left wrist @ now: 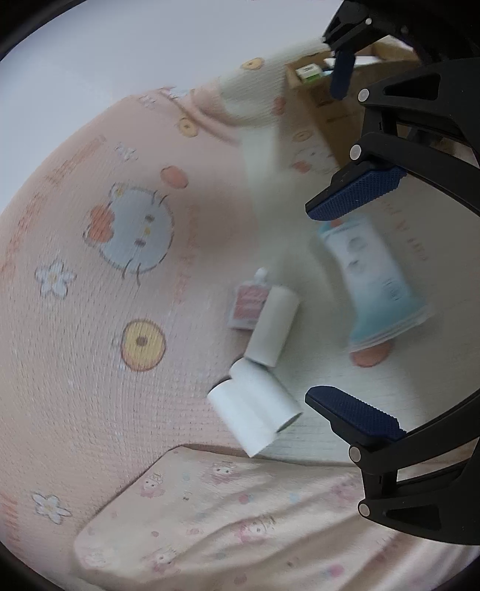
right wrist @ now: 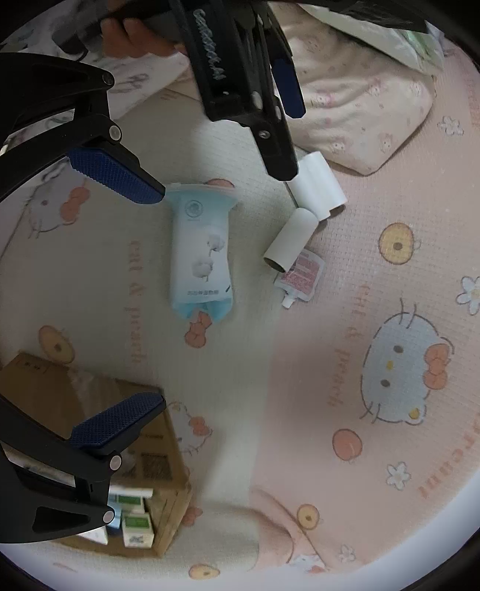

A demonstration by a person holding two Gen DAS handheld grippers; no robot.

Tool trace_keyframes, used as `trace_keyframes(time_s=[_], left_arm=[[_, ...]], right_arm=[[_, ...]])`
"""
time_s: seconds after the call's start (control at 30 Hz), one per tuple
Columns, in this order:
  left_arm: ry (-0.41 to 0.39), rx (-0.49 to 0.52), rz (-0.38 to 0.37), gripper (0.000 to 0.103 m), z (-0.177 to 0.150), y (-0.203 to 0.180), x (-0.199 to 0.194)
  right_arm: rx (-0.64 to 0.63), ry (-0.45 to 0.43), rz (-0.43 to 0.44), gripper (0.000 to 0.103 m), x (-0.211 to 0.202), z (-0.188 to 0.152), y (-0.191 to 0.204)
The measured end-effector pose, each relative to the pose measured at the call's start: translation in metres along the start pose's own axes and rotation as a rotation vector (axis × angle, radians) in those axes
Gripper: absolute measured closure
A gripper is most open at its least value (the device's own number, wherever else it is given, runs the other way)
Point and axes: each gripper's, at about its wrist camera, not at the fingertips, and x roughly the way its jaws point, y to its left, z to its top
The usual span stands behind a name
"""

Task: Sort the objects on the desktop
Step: 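Reach the right gripper to a white paper roll and close on it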

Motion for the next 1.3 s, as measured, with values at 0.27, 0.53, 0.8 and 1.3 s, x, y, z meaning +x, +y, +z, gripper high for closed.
trace_keyframes(time_s=[0.27,0.53,0.8,1.3], left_arm=[[0.078,-0.217,-0.064,0.010,-0.011,0.055,0.061],[0.082,-0.282,-0.144,0.011,-0.006,0.062,0.083],[0.045,-0.384,-0.222,0.021,0.014,0.078,0.105],[0.081,-0.297,-0.147,0.046,0.033,0.070,0.135]], right_arm=[[-0.022,-0.045,0.016,0.002,0.028,0.017,0.007],[0.049,-0.113,0.089,0.002,0.068,0.040,0.008],[0.171,-0.125,0.180,0.002,0.106,0.059,-0.001],[0.154,-0.085,0.242,0.043,0.164,0.081,0.007]])
